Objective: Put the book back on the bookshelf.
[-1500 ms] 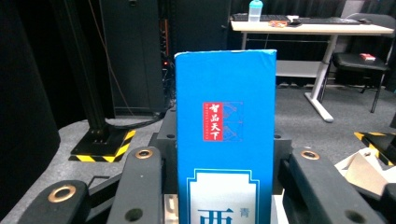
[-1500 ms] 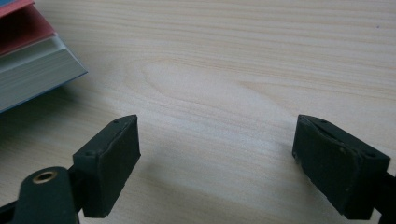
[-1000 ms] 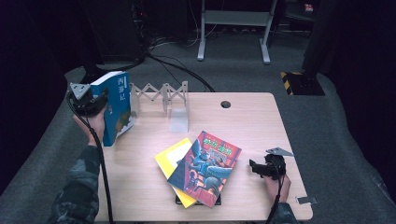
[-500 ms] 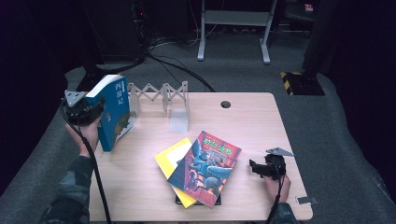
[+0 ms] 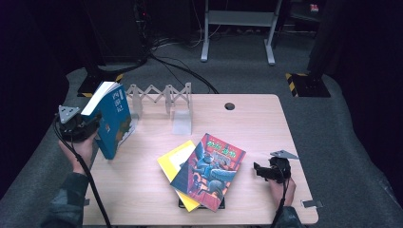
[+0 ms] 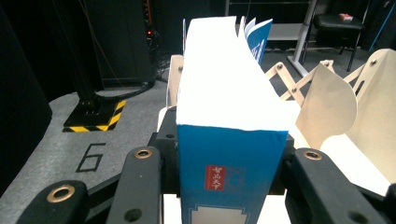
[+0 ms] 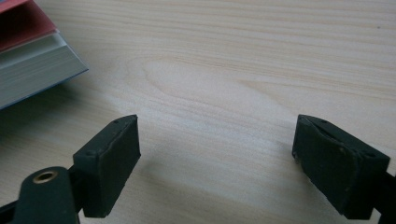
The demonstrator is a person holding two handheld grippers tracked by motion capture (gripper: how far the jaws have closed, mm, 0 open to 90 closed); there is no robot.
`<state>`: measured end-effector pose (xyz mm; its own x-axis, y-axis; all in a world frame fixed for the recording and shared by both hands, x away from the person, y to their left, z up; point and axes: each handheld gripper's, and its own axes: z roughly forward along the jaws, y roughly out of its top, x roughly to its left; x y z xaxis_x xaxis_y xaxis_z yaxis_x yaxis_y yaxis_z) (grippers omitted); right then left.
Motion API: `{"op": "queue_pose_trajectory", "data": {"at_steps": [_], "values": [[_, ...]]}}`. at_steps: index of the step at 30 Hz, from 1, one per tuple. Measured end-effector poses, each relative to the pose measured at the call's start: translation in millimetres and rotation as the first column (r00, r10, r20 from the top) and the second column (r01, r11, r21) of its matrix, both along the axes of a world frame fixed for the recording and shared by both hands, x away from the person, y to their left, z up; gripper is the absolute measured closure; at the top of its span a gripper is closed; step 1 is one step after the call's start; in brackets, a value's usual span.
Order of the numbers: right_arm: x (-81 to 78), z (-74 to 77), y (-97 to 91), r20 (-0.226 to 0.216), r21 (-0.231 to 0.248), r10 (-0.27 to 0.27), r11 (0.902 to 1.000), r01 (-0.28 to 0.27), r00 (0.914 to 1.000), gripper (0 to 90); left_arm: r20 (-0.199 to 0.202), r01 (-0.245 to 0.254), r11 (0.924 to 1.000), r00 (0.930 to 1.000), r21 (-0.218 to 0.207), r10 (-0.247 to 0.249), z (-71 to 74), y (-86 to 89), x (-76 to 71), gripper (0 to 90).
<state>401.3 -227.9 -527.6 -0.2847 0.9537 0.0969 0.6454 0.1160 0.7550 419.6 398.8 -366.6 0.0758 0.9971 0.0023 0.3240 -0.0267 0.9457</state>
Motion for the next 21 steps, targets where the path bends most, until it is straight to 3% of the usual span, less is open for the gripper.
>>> {"op": "queue_pose_trajectory", "data": {"at_steps": [8, 15, 21], "values": [[-0.1, 0.0, 0.1, 0.000, 0.000, 0.000, 1.0000, 0.000, 1.0000, 14.3, -0.010, -0.002, 1.0000, 0.9999, 0.006, 0.002, -7.2, 4.4, -11.2, 60.4], [0.1, -0.2, -0.1, 0.004, -0.004, 0.004, 1.0000, -0.004, 1.0000, 14.2, -0.038, 0.018, 0.9998, 0.9991, -0.010, -0.018, -4.2, 7.6, -10.3, 58.2], [-0.2, -0.1, 0.0, 0.001, 0.000, 0.000, 1.0000, 0.000, 1.0000, 14.2, -0.089, 0.041, 0.9991, 0.9951, -0.008, -0.041, 4.7, 11.0, 1.1, 42.2]]}}
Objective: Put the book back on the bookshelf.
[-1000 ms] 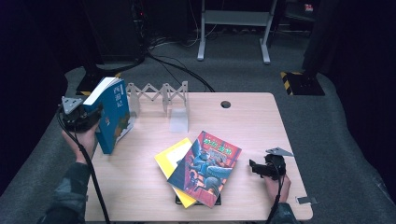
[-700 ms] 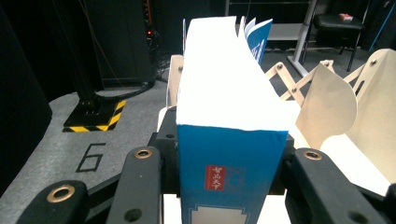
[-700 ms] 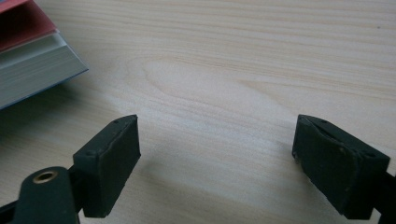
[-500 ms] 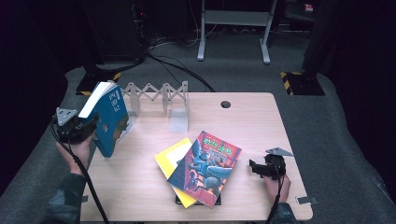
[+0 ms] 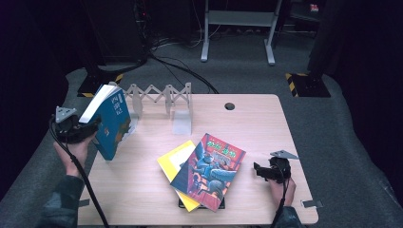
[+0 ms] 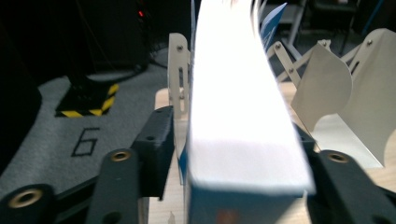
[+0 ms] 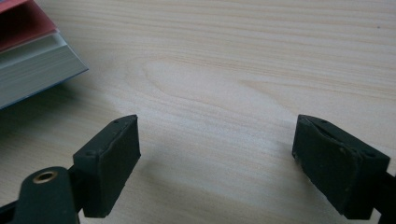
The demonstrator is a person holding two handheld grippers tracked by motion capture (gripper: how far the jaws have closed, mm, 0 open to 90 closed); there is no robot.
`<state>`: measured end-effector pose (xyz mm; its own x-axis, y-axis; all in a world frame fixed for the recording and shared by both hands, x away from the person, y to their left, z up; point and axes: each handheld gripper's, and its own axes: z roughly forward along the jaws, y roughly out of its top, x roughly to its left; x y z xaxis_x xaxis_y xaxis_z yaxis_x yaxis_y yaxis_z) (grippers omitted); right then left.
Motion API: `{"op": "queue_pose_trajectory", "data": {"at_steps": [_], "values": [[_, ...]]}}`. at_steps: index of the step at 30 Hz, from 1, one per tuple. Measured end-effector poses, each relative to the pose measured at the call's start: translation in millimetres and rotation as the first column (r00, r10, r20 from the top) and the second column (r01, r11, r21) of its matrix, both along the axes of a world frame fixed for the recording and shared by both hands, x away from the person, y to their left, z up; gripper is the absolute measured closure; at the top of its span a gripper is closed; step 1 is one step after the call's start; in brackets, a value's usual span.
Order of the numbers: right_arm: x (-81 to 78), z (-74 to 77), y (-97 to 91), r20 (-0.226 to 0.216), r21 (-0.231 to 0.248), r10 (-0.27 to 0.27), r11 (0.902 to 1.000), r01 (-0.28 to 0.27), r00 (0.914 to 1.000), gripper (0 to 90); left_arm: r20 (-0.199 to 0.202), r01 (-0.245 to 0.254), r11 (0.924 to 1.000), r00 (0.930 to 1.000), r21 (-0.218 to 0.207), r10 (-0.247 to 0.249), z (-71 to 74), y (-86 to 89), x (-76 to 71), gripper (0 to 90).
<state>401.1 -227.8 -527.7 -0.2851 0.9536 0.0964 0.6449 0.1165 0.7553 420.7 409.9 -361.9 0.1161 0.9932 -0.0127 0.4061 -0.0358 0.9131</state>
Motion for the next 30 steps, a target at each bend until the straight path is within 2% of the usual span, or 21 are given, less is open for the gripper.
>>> {"op": "queue_pose_trajectory", "data": {"at_steps": [1, 4, 6, 7, 12, 15, 18, 24, 27, 30], "values": [[0.3, -0.2, -0.4, 0.004, -0.001, 0.003, 1.0000, -0.003, 1.0000, 14.2, -0.029, 0.009, 0.9999, 0.9995, 0.008, -0.008, 5.5, 1.0, 6.6, 38.2], [0.3, -0.1, -0.4, 0.003, 0.000, 0.003, 1.0000, -0.003, 1.0000, 14.2, -0.039, 0.021, 0.9986, 0.9991, 0.048, -0.019, 11.8, 0.4, 15.1, 32.5], [0.0, 0.1, 0.0, -0.001, 0.002, 0.001, 1.0000, -0.001, 1.0000, 14.2, -0.038, 0.026, 0.9982, 0.9990, 0.055, -0.024, 15.5, -0.4, 19.2, 32.4], [0.1, 0.0, -0.1, 0.000, 0.002, 0.002, 1.0000, -0.002, 1.0000, 14.2, -0.039, 0.029, 0.9969, 0.9989, 0.073, -0.026, 18.4, -1.0, 22.5, 32.4], [0.1, 0.0, 0.0, 0.000, 0.002, 0.002, 1.0000, -0.002, 1.0000, 14.2, -0.081, 0.054, 0.9913, 0.9957, 0.120, -0.045, 29.6, -2.0, 36.6, 32.9], [0.6, -0.2, -0.3, 0.004, -0.002, 0.008, 1.0000, -0.008, 1.0000, 14.3, -0.113, 0.073, 0.9879, 0.9920, 0.137, -0.057, 36.5, -2.4, 42.7, 35.2], [0.6, -0.2, -0.3, 0.004, -0.002, 0.009, 1.0000, -0.009, 1.0000, 14.3, -0.161, 0.100, 0.9853, 0.9839, 0.139, -0.077, 40.2, -3.5, 47.5, 39.1], [0.6, -0.2, -0.3, 0.005, -0.002, 0.009, 1.0000, -0.009, 0.9999, 14.3, -0.225, 0.128, 0.9751, 0.9705, 0.181, -0.085, 40.9, -10.2, 51.2, 54.1], [0.7, -0.3, -0.4, 0.006, -0.005, 0.009, 0.9999, -0.009, 0.9999, 14.3, -0.257, 0.135, 0.9775, 0.9622, 0.162, -0.091, 43.0, -12.0, 52.2, 58.1], [0.5, -0.2, -0.3, 0.005, -0.002, 0.010, 1.0000, -0.010, 0.9999, 14.4, -0.254, 0.136, 0.9776, 0.9628, 0.161, -0.092, 43.2, -13.0, 53.4, 59.9]]}}
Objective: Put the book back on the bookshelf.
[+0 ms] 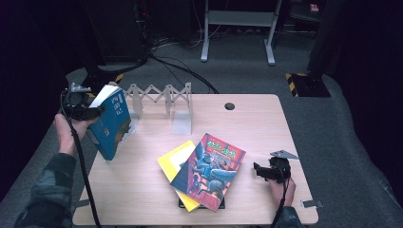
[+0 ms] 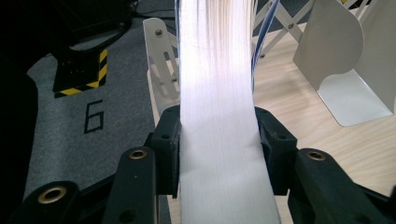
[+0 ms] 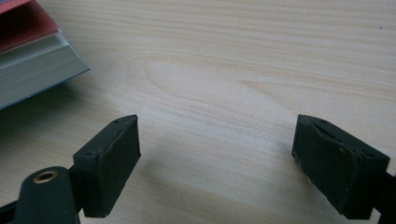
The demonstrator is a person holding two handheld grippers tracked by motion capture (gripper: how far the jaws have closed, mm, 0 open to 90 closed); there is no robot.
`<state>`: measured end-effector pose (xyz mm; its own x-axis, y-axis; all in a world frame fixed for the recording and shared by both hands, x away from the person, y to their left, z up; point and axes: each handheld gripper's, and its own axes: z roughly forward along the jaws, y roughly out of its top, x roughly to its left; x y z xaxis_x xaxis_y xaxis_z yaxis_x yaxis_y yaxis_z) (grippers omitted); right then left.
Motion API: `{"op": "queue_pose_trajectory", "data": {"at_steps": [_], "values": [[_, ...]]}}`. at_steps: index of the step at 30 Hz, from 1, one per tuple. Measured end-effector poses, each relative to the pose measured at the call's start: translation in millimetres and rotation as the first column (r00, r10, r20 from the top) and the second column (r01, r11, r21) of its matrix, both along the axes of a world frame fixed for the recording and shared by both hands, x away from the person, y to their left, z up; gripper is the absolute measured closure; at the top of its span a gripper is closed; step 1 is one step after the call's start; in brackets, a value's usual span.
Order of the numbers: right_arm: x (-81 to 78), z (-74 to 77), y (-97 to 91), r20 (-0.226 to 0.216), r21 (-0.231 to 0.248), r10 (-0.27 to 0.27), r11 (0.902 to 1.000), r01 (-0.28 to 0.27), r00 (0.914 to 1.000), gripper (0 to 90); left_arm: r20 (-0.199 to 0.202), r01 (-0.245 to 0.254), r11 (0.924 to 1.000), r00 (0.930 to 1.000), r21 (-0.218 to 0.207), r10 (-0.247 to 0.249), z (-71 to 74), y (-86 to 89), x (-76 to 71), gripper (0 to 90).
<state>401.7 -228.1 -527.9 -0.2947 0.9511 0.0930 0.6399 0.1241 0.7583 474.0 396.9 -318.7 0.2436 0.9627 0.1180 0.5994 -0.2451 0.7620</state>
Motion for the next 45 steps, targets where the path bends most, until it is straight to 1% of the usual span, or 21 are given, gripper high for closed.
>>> {"op": "queue_pose_trajectory", "data": {"at_steps": [5, 6, 8, 10, 14, 16, 19, 22, 23, 26, 27, 28, 29, 30, 32, 34, 35, 39, 41, 42, 45], "values": [[0.1, 0.0, -0.2, 0.000, -0.002, -0.001, 1.0000, 0.001, 1.0000, 14.4, 0.013, -0.023, 0.9997, 0.9997, -0.010, 0.023, -0.7, -1.7, -0.7, 61.2], [-0.4, 0.2, 0.3, -0.006, 0.006, -0.007, 1.0000, 0.007, 1.0000, 14.3, 0.027, -0.038, 0.9990, 0.9989, -0.023, 0.039, -1.4, -1.4, -0.1, 61.3], [0.2, 0.0, -0.2, 0.001, 0.001, 0.001, 1.0000, -0.001, 1.0000, 14.4, 0.026, -0.052, 0.9978, 0.9982, -0.041, 0.053, -0.9, 0.4, 1.4, 61.3], [-0.3, 0.2, 0.2, -0.006, 0.008, -0.006, 1.0000, 0.006, 1.0000, 14.4, 0.034, -0.064, 0.9965, 0.9972, -0.054, 0.066, -0.7, 1.3, 2.6, 61.4], [0.1, 0.1, -0.5, -0.001, 0.007, -0.003, 1.0000, 0.003, 1.0000, 14.4, 0.063, -0.083, 0.9934, 0.9941, -0.079, 0.088, 6.9, 2.4, 7.6, 61.5], [-0.1, 0.2, -0.1, -0.004, 0.009, -0.005, 0.9999, 0.005, 1.0000, 14.5, 0.063, -0.090, 0.9922, 0.9934, -0.086, 0.096, 8.9, 2.5, 8.5, 61.4], [0.0, 0.2, -0.6, -0.002, 0.008, -0.004, 1.0000, 0.004, 1.0000, 14.6, 0.077, -0.108, 0.9892, 0.9903, -0.099, 0.116, 16.0, 1.6, 18.2, 61.4], [0.1, 0.1, -0.5, -0.001, 0.007, -0.005, 1.0000, 0.005, 1.0000, 14.6, 0.091, -0.125, 0.9869, 0.9867, -0.101, 0.135, 16.0, -2.5, 26.7, 61.4], [0.0, 0.2, -0.6, -0.002, 0.008, -0.004, 1.0000, 0.004, 1.0000, 14.6, 0.091, -0.125, 0.9869, 0.9867, -0.101, 0.135, 16.0, -2.5, 26.7, 61.4], [0.1, 0.1, -0.9, -0.001, 0.008, -0.002, 1.0000, 0.002, 1.0000, 14.7, 0.080, -0.148, 0.9809, 0.9840, -0.126, 0.159, 12.6, -4.4, 38.1, 61.4], [0.1, 0.0, -0.8, 0.000, 0.008, -0.002, 1.0000, 0.002, 1.0000, 14.7, 0.089, -0.160, 0.9779, 0.9809, -0.134, 0.173, 11.1, -4.4, 41.2, 61.4], [0.2, 0.0, -0.9, 0.000, 0.009, -0.002, 1.0000, 0.002, 1.0000, 14.7, 0.089, -0.160, 0.9779, 0.9809, -0.134, 0.173, 11.1, -4.4, 41.2, 61.4], [0.2, 0.0, -0.9, 0.000, 0.008, -0.002, 1.0000, 0.003, 1.0000, 14.7, 0.084, -0.173, 0.9753, 0.9791, -0.138, 0.185, 9.5, -5.3, 45.5, 61.4], [0.2, 0.0, -1.0, 0.000, 0.009, -0.002, 1.0000, 0.002, 1.0000, 14.7, 0.090, -0.184, 0.9731, 0.9762, -0.139, 0.197, 8.3, -6.4, 48.8, 61.4], [0.3, 0.0, -1.0, 0.000, 0.009, -0.003, 1.0000, 0.003, 1.0000, 14.7, 0.094, -0.188, 0.9739, 0.9752, -0.128, 0.200, 7.7, -6.8, 51.2, 61.4], [0.3, 0.0, -1.1, 0.000, 0.009, -0.003, 1.0000, 0.003, 1.0000, 14.7, 0.099, -0.209, 0.9706, 0.9701, -0.118, 0.221, 5.1, -8.8, 57.3, 61.4], [0.3, 0.0, -1.2, 0.000, 0.010, -0.003, 0.9999, 0.003, 1.0000, 14.7, 0.097, -0.213, 0.9707, 0.9698, -0.112, 0.224, 4.2, -8.5, 58.9, 61.4], [0.3, 0.0, -1.2, 0.000, 0.010, -0.003, 0.9999, 0.003, 1.0000, 14.7, 0.096, -0.230, 0.9664, 0.9657, -0.116, 0.241, -0.9, -6.3, 63.3, 61.3], [0.3, 0.0, -1.2, 0.000, 0.009, -0.003, 1.0000, 0.003, 1.0000, 14.7, 0.100, -0.242, 0.9617, 0.9616, -0.128, 0.256, -3.1, -6.0, 64.6, 61.3], [0.3, 0.0, -1.1, 0.000, 0.009, -0.003, 1.0000, 0.003, 1.0000, 14.7, 0.098, -0.239, 0.9633, 0.9631, -0.123, 0.251, -3.3, -5.6, 65.1, 61.3], [0.3, 0.1, -1.1, -0.001, 0.008, -0.003, 1.0000, 0.003, 1.0000, 14.8, 0.110, -0.249, 0.9613, 0.9589, -0.119, 0.262, -4.8, -6.5, 67.1, 61.3]]}}
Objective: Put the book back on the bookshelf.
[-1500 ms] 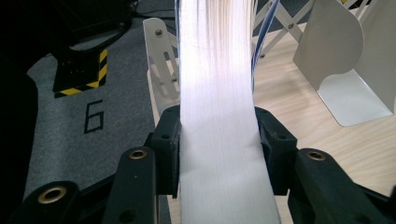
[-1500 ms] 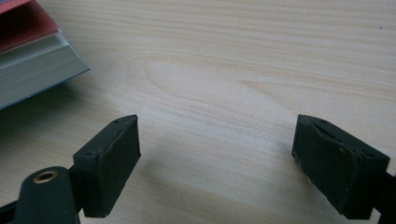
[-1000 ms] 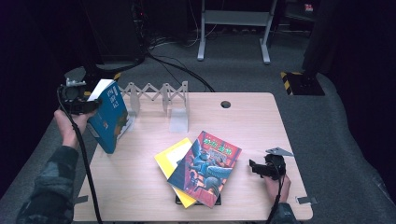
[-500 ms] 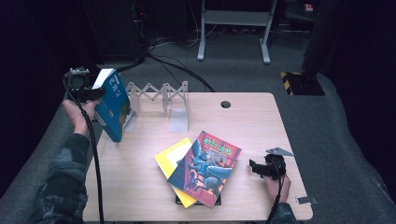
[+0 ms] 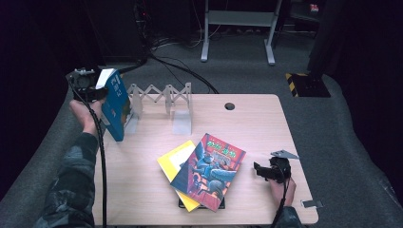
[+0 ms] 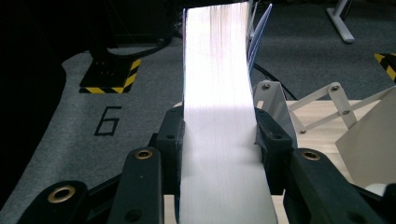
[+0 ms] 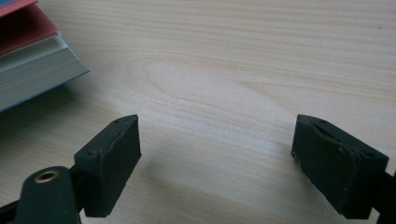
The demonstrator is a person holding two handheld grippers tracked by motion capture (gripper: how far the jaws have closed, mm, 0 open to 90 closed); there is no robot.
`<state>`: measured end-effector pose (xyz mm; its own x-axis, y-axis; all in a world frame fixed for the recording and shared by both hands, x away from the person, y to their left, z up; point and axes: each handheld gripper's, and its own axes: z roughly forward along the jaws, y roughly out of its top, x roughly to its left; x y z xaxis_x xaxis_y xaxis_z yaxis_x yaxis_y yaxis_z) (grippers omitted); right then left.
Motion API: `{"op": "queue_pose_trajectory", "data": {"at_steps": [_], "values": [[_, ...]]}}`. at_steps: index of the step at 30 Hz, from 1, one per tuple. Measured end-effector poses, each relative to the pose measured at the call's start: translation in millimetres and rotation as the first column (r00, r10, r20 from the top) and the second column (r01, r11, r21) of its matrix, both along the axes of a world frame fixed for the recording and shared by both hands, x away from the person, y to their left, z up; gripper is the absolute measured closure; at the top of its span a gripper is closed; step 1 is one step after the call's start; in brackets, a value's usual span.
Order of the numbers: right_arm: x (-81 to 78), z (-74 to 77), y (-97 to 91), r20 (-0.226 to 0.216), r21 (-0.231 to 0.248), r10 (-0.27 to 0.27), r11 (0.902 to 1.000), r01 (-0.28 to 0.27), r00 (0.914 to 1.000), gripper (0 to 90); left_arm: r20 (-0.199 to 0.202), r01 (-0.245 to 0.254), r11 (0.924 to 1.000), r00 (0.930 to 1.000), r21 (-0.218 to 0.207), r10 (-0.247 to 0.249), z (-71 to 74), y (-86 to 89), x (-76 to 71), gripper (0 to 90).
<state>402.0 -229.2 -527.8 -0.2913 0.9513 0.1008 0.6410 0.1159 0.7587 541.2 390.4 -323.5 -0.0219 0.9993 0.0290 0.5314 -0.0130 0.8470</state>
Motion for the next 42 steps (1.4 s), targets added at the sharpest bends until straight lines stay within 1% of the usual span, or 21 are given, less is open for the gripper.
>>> {"op": "queue_pose_trajectory", "data": {"at_steps": [5, 9, 10, 14, 16, 17, 18, 20, 21, 25, 26, 28, 29, 30, 31, 32, 34, 35, 38, 39, 42], "values": [[0.1, -0.1, -0.1, 0.001, 0.001, -0.001, 1.0000, 0.001, 1.0000, 14.8, 0.012, -0.018, 0.9998, 0.9998, 0.002, 0.018, -1.7, 0.4, 3.0, 61.3], [0.1, -0.1, -0.1, 0.001, 0.001, -0.001, 1.0000, 0.001, 1.0000, 14.8, 0.001, -0.029, 0.9995, 0.9996, -0.006, 0.029, -1.3, 0.6, 6.0, 61.3], [0.1, -0.1, -0.1, 0.001, 0.001, -0.001, 1.0000, 0.001, 1.0000, 14.8, 0.009, -0.037, 0.9993, 0.9993, -0.005, 0.037, -1.7, 0.7, 7.1, 61.2], [0.0, -0.1, -0.3, 0.001, 0.003, -0.001, 1.0000, 0.001, 1.0000, 14.8, -0.009, -0.044, 0.9990, 0.9990, -0.009, 0.044, -0.9, 2.2, 10.5, 60.9], [0.0, -0.1, -0.3, 0.001, 0.003, -0.001, 1.0000, 0.001, 1.0000, 14.8, -0.019, -0.059, 0.9981, 0.9981, -0.016, 0.059, -0.8, 1.6, 13.5, 60.6], [-0.1, 0.0, -0.2, 0.001, 0.003, -0.002, 1.0000, 0.002, 1.0000, 14.8, -0.034, -0.045, 0.9990, 0.9984, 0.007, 0.045, 0.2, 2.2, 14.9, 60.5], [-0.1, 0.0, -0.2, 0.001, 0.002, -0.001, 1.0000, 0.001, 1.0000, 14.8, -0.045, -0.048, 0.9988, 0.9978, 0.006, 0.048, 0.5, 0.5, 15.5, 60.3], [-0.2, 0.0, -0.3, 0.001, 0.003, -0.002, 1.0000, 0.002, 1.0000, 14.8, -0.059, -0.052, 0.9982, 0.9968, 0.030, 0.053, 1.1, -1.6, 17.6, 59.1], [-0.2, 0.0, -0.4, 0.001, 0.004, -0.001, 1.0000, 0.001, 1.0000, 14.8, -0.069, -0.055, 0.9978, 0.9960, 0.037, 0.057, 1.2, -2.3, 17.9, 58.0], [-0.2, 0.0, -0.5, 0.000, 0.004, 0.000, 1.0000, 0.000, 1.0000, 14.8, -0.070, -0.055, 0.9972, 0.9958, 0.049, 0.059, 1.6, -3.0, 14.9, 49.3], [-0.3, 0.0, -0.5, 0.001, 0.005, 0.000, 1.0000, 0.000, 1.0000, 14.8, -0.068, -0.055, 0.9974, 0.9960, 0.047, 0.058, 1.8, -2.5, 13.7, 46.7], [-0.2, 0.0, -0.3, 0.000, 0.004, 0.000, 1.0000, 0.000, 1.0000, 14.7, -0.061, -0.051, 0.9986, 0.9968, 0.015, 0.052, 2.9, 1.4, 10.6, 41.4], [-0.2, 0.0, -0.2, 0.001, 0.003, 0.000, 1.0000, 0.000, 1.0000, 14.8, -0.061, -0.051, 0.9986, 0.9968, 0.015, 0.052, 2.9, 1.4, 10.6, 39.3], [-0.3, 0.0, -0.2, 0.000, 0.003, -0.001, 1.0000, 0.001, 1.0000, 14.8, -0.056, -0.057, 0.9984, 0.9969, -0.004, 0.056, 3.5, 2.7, 8.4, 36.1], [-0.3, 0.0, -0.1, 0.000, 0.002, -0.001, 1.0000, 0.001, 1.0000, 14.8, -0.050, -0.044, 0.9990, 0.9978, -0.009, 0.044, 5.0, 4.5, 6.5, 33.5], [-0.3, 0.0, 0.0, 0.000, 0.002, -0.001, 1.0000, 0.001, 1.0000, 14.8, -0.038, -0.046, 0.9988, 0.9982, -0.015, 0.046, 6.2, 4.6, 4.6, 30.5], [-0.3, 0.0, 0.1, 0.000, 0.001, -0.001, 1.0000, 0.001, 1.0000, 14.8, -0.022, -0.038, 0.9993, 0.9990, -0.008, 0.038, 8.9, 4.9, -0.1, 25.5], [0.0, -0.1, -0.2, 0.004, -0.003, 0.003, 1.0000, -0.003, 1.0000, 14.8, -0.012, -0.033, 0.9993, 0.9994, -0.018, 0.033, 10.1, 4.7, -2.6, 23.4], [-0.3, -0.1, 0.2, 0.001, 0.000, -0.001, 1.0000, 0.001, 1.0000, 14.8, -0.004, -0.015, 0.9997, 0.9999, -0.017, 0.015, 13.3, 4.4, -7.6, 18.1], [-0.1, -0.1, 0.0, 0.003, -0.002, 0.001, 1.0000, -0.001, 1.0000, 14.7, 0.003, 0.003, 0.9998, 1.0000, -0.020, -0.003, 16.4, 3.4, -12.0, 16.7], [-0.1, -0.1, 0.0, 0.003, -0.003, 0.002, 1.0000, -0.002, 1.0000, 14.8, 0.018, 0.027, 0.9994, 0.9995, -0.021, -0.027, 22.1, 1.1, -20.4, 15.4]]}}
